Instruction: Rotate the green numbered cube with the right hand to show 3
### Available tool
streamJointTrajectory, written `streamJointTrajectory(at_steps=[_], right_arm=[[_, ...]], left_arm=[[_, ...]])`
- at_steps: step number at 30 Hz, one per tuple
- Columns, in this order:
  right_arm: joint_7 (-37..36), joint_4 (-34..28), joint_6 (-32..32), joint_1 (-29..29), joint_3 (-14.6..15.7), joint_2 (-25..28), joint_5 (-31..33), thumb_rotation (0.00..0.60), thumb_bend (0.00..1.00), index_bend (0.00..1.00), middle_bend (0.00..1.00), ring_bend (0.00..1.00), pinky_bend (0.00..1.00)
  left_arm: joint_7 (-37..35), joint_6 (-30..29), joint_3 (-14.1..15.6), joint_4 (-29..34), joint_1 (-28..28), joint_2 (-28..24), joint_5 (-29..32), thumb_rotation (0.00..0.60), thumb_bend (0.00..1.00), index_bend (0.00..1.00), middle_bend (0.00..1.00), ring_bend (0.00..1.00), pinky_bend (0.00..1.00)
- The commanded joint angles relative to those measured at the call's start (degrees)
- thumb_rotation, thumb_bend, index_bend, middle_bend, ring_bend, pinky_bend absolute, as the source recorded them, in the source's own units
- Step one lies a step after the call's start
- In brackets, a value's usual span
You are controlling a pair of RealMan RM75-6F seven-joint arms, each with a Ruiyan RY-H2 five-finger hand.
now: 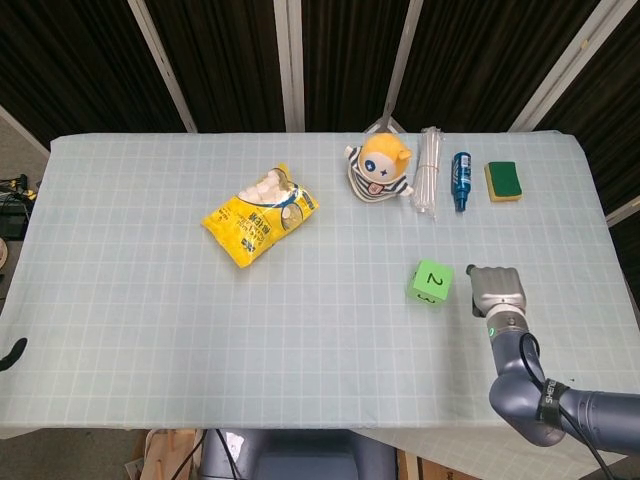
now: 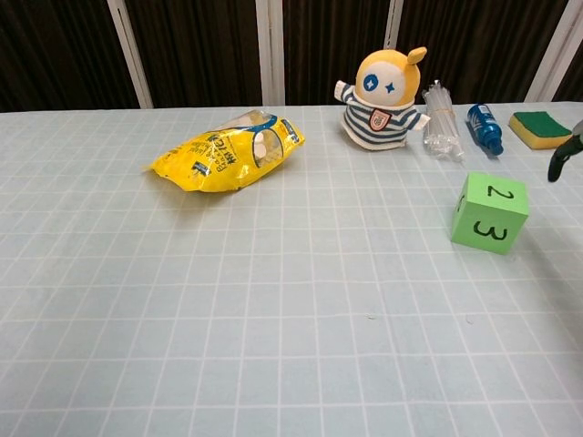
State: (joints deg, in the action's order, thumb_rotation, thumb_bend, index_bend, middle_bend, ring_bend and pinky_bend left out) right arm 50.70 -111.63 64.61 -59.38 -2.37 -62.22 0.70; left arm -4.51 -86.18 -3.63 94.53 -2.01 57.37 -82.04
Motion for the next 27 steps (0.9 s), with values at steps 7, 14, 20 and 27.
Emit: streamJointTrajectory(at_steps=[7, 14, 20, 27], right_arm=[[-39.5, 1.9, 30.3, 18.3, -5.9, -0.7, -36.9, 0.600, 0.44, 0.10, 0.19, 0.20, 0.15], [-60.7, 4.0, 30.6, 30.3, -1.7, 1.2, -59.0, 0.600, 0.43, 0.09, 0.13, 0.14, 0.08], [-53.1, 11.5, 32.3, 38.4, 12.9, 0.7, -80.0, 0.600, 0.43, 0.09, 0.11, 0.12, 0.07], [-40.2, 12.2, 33.3, 45.3, 16.6, -2.1, -85.4, 0.600, 0.35, 0.09, 0.06, 0.07, 0.06]], left_arm=[[0.6, 0.0, 0.3, 0.1, 0.0, 0.2, -0.6, 0.600, 0.36, 0.06, 0.01, 0.00, 0.00], [0.9, -0.4, 0.5, 0.4, 0.2, 0.3, -1.0, 0.600, 0.36, 0.06, 0.01, 0.00, 0.00], [1.5, -0.9, 0.7, 0.5, 0.5, 0.4, -1.3, 0.600, 0.36, 0.06, 0.01, 0.00, 0.00], [2.6, -0.7, 1.0, 0.7, 0.5, 0.8, -1.5, 0.600, 0.36, 0.06, 0.01, 0.00, 0.00]])
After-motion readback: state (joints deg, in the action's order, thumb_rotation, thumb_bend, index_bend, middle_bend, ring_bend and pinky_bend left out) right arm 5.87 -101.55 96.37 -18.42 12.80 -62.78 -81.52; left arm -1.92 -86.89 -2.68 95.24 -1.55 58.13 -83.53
